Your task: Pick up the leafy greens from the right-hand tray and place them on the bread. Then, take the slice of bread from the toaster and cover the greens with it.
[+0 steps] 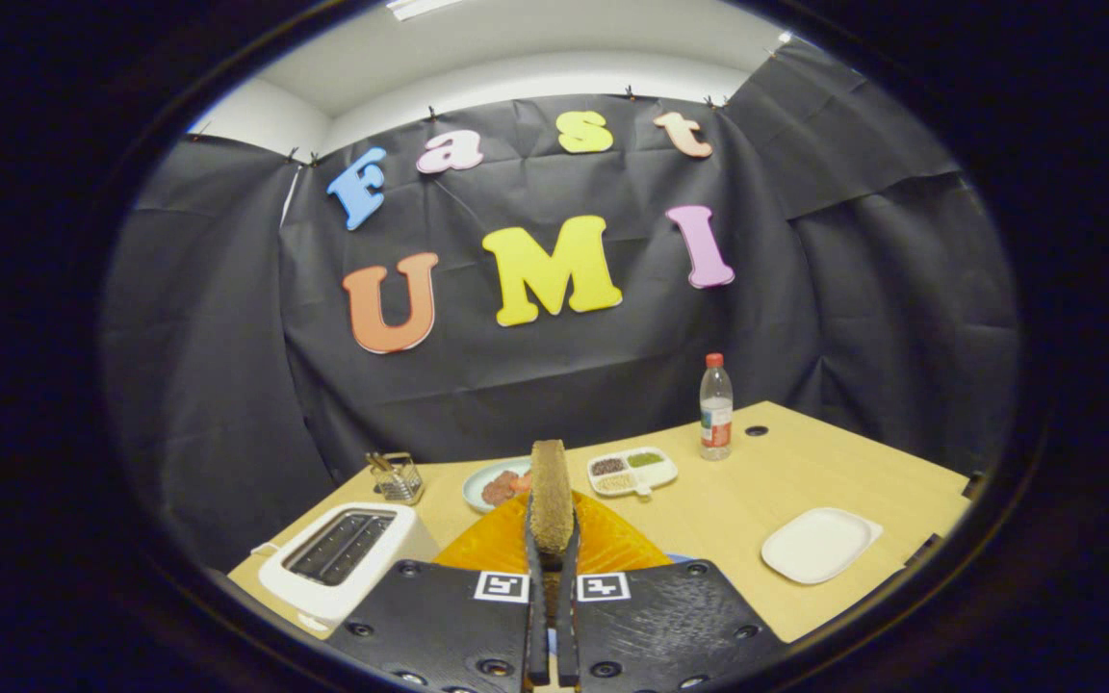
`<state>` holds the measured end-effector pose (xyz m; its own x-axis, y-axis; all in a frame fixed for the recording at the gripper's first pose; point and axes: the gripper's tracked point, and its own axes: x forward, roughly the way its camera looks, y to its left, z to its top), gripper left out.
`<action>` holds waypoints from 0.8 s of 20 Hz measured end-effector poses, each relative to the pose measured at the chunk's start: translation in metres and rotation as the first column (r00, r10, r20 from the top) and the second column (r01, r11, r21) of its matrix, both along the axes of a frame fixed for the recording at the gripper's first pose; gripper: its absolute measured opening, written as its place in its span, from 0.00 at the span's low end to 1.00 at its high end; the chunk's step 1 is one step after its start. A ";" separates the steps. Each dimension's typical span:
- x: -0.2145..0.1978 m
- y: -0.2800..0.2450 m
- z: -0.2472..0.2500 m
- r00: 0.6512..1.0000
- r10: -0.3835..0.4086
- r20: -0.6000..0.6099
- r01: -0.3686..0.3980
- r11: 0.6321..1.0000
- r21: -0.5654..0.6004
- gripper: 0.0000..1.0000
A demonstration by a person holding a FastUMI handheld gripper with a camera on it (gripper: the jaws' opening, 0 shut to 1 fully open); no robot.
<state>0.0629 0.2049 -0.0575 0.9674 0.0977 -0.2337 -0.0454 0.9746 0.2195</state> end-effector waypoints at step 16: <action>0.017 -0.011 -0.106 0.975 0.003 -0.224 0.026 0.992 0.126 0.11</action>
